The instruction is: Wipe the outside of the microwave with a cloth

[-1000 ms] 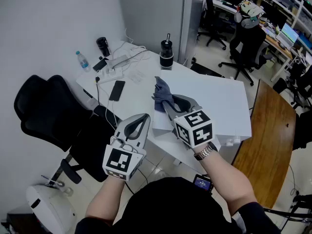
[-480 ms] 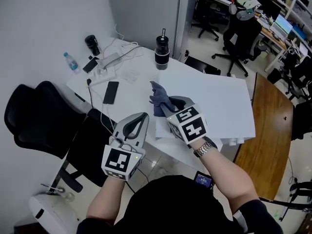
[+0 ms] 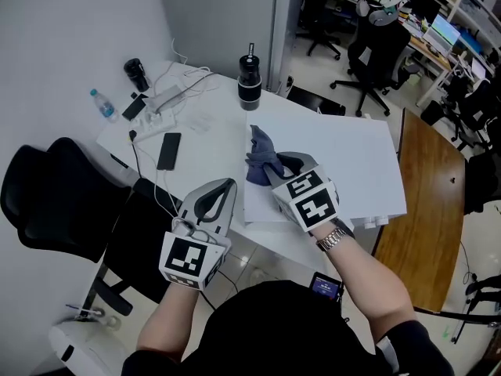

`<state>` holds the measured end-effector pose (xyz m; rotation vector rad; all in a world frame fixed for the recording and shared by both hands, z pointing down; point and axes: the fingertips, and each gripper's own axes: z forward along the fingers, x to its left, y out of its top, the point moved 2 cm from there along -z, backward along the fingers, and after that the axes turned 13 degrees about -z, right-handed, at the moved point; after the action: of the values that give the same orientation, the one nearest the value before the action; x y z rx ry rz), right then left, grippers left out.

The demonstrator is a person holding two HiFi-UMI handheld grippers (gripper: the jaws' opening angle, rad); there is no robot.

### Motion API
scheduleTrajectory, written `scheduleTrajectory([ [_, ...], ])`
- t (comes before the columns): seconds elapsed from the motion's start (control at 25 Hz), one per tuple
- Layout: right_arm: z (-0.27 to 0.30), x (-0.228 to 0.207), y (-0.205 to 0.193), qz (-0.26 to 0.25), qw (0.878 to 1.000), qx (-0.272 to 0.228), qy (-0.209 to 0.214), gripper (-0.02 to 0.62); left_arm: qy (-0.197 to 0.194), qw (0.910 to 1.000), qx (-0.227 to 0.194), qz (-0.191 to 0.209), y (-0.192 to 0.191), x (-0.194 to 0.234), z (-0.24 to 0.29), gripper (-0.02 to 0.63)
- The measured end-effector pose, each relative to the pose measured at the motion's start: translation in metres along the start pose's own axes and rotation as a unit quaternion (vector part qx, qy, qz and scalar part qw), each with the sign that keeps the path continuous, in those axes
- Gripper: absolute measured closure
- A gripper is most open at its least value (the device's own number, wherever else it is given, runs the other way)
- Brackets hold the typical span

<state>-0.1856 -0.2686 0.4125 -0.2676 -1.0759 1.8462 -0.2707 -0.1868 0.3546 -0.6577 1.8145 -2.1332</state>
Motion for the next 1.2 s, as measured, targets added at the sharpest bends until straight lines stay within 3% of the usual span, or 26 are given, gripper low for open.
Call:
scheduleTrajectory([
  [0.16, -0.011, -0.012, -0.013, 0.010, 1.000, 0.006, -0.013, 0.495, -0.004, 0.9998, 0.014, -0.013, 0.001, -0.012, 0.001, 0.606],
  [0.4, -0.029, -0.032, -0.032, 0.018, 0.999, 0.011, -0.031, 0.495, -0.015, 0.9998, -0.002, 0.014, 0.007, -0.028, 0.009, 0.606],
  [0.6, -0.049, -0.051, -0.053, 0.030, 0.999, 0.014, -0.042, 0.495, -0.011, 0.9998, 0.014, 0.001, 0.006, -0.050, 0.015, 0.606],
  [1.2, -0.116, -0.120, -0.122, 0.062, 0.996, 0.008, -0.063, 0.495, -0.011, 0.9992, 0.031, 0.021, 0.005, -0.133, 0.058, 0.606],
])
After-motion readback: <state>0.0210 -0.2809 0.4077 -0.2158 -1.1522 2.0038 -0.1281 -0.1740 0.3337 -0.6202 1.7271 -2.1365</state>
